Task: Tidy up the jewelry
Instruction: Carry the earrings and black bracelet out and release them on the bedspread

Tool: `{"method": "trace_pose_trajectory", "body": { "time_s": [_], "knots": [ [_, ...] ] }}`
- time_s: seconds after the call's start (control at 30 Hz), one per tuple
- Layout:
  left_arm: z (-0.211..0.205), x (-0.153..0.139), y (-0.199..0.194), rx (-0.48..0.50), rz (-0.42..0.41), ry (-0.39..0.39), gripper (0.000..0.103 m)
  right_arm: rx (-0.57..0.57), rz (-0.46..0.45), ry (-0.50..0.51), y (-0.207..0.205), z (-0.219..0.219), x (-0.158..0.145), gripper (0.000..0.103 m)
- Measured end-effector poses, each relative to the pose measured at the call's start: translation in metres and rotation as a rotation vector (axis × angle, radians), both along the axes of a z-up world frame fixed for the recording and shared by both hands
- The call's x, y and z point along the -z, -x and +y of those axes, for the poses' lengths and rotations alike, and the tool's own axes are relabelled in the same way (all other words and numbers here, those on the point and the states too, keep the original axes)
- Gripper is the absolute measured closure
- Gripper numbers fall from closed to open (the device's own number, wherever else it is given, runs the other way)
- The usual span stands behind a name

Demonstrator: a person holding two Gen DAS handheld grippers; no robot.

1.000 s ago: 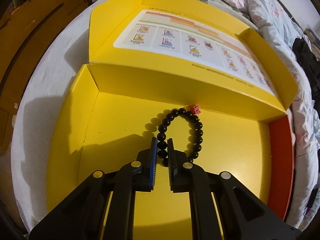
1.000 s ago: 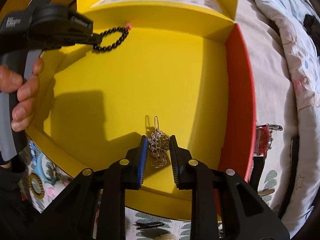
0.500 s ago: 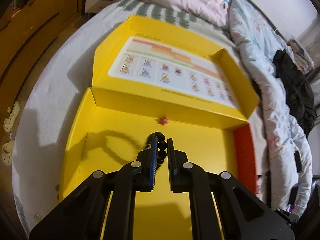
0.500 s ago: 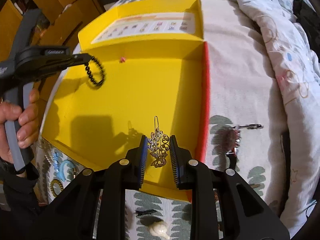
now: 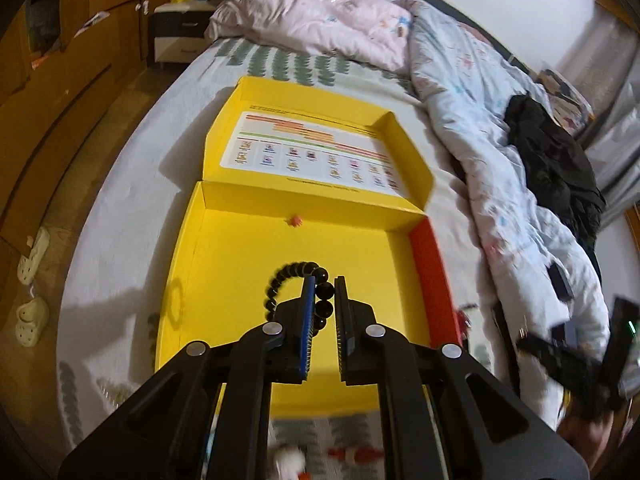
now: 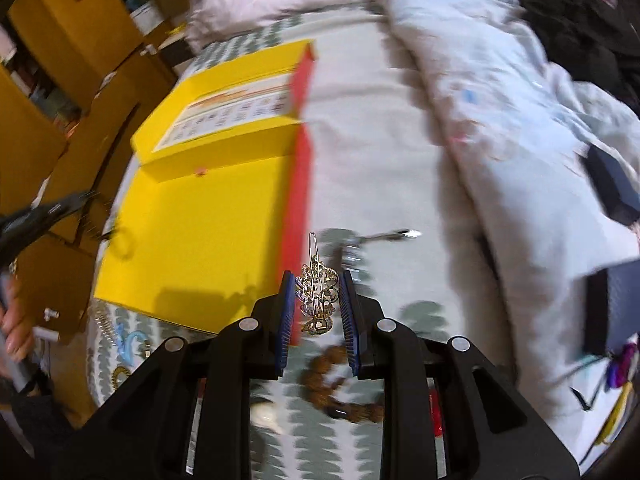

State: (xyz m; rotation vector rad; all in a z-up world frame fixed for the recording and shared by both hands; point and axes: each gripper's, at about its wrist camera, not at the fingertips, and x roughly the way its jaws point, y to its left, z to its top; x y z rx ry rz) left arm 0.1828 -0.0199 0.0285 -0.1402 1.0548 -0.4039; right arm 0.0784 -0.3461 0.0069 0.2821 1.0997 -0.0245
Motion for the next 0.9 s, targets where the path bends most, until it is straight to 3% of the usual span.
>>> {"method": "trace_pose_trajectory", "body": {
  "time_s": [0.2, 0.33, 0.73, 0.9],
  "knots": [
    [-0.005, -0.017, 0.064, 0.069, -0.034, 0.014, 0.094, 0.096, 0.05, 0.01, 0.016, -0.05, 0.022, 0.08],
    [-0.01, -0.012, 0.103, 0.12, -0.028, 0.026, 0.094, 0.126, 0.085, 0.017, 0.02, -0.064, 0.038, 0.08],
    [-0.023, 0.052, 0.178, 0.231, 0.105, 0.04, 0.094, 0.128, 0.19, 0.072, 0.004, -0.067, 0.082, 0.08],
    [-0.025, 0.086, 0.195, 0.265, 0.155, -0.001, 0.094, 0.131, 0.204, 0.074, 0.0, -0.07, 0.091, 0.08]
  ]
}}
